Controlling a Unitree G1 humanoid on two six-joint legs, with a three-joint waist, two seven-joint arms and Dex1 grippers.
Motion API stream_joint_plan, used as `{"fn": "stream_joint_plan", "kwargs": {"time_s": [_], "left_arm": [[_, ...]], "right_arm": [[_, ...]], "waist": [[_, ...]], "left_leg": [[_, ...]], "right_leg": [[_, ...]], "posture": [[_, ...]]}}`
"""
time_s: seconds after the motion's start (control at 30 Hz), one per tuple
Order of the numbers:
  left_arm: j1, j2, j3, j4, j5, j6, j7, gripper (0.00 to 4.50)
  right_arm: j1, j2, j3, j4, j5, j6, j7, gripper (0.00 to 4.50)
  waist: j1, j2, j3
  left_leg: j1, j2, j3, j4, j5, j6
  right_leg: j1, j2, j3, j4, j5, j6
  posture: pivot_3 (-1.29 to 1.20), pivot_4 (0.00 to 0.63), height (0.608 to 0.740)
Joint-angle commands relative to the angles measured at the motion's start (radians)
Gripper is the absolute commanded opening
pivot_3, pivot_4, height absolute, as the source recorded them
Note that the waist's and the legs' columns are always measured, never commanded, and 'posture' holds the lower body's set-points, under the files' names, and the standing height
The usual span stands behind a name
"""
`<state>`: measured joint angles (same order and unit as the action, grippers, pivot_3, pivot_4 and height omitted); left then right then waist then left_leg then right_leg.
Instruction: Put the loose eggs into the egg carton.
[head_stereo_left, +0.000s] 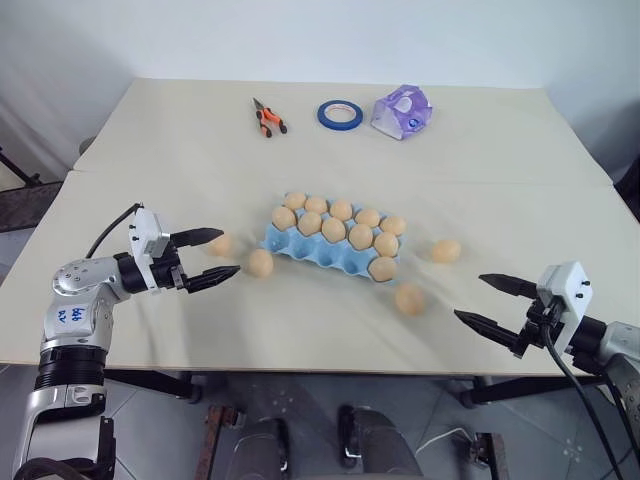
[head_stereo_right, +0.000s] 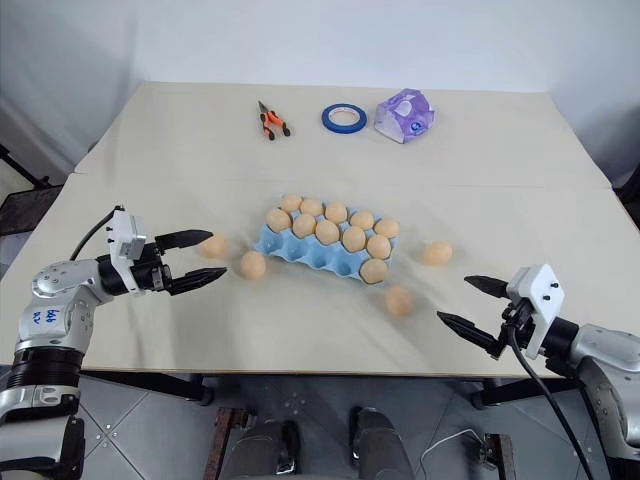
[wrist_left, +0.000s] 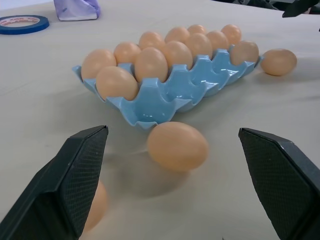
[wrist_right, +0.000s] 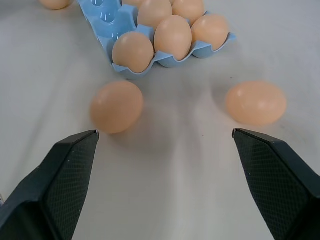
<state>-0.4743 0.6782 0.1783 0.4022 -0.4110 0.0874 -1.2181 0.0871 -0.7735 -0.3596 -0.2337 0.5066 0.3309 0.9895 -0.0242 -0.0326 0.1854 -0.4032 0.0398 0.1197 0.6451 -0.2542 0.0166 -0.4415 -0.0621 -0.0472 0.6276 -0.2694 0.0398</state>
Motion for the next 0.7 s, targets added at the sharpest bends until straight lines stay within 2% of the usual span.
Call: {"fn": "stream_joint_plan", "kwargs": {"time_s": [0.03, 0.37, 0.53, 0.7], "left_arm": [[-0.036, 0.001, 0.006, -0.013, -0.015, -0.001, -0.009, 4.46], [-0.057, -0.008, 0.002, 0.001, -0.002, -0.009, 0.008, 4.46], [-0.073, -0.014, -0.003, 0.018, -0.002, -0.015, -0.003, 4.46], [-0.081, -0.03, -0.011, 0.02, -0.003, -0.024, -0.018, 4.46]], "right_arm": [[-0.005, 0.004, -0.019, -0.045, 0.018, -0.012, -0.012, 4.5], [0.065, 0.029, -0.03, -0.225, 0.061, 0.087, -0.121, 4.5], [0.132, 0.084, -0.024, -0.404, 0.11, 0.189, -0.266, 4.5], [0.139, 0.15, 0.078, -0.521, 0.072, 0.271, -0.426, 4.5]], "waist": [[0.001, 0.0, 0.0], [0.002, 0.0, 0.0], [0.006, 0.0, 0.0], [0.006, 0.0, 0.0]], "left_leg": [[0.0, 0.0, 0.0, 0.0, 0.0, 0.0], [0.0, 0.0, 0.0, 0.0, 0.0, 0.0], [0.0, 0.0, -0.001, 0.001, 0.0, 0.0], [0.0, 0.001, -0.001, 0.001, 0.0, 0.0]], "right_leg": [[0.0, 0.0, 0.0, 0.0, 0.0, 0.0], [0.0, 0.0, 0.0, 0.0, 0.0, 0.0], [0.0, 0.0, 0.0, 0.0, 0.0, 0.0], [0.001, 0.0, 0.0, 0.0, 0.0, -0.001]], "posture": [[0.0, 0.15, 0.74], [0.0, 0.15, 0.74], [0.0, 0.15, 0.74], [0.0, 0.15, 0.74]]}}
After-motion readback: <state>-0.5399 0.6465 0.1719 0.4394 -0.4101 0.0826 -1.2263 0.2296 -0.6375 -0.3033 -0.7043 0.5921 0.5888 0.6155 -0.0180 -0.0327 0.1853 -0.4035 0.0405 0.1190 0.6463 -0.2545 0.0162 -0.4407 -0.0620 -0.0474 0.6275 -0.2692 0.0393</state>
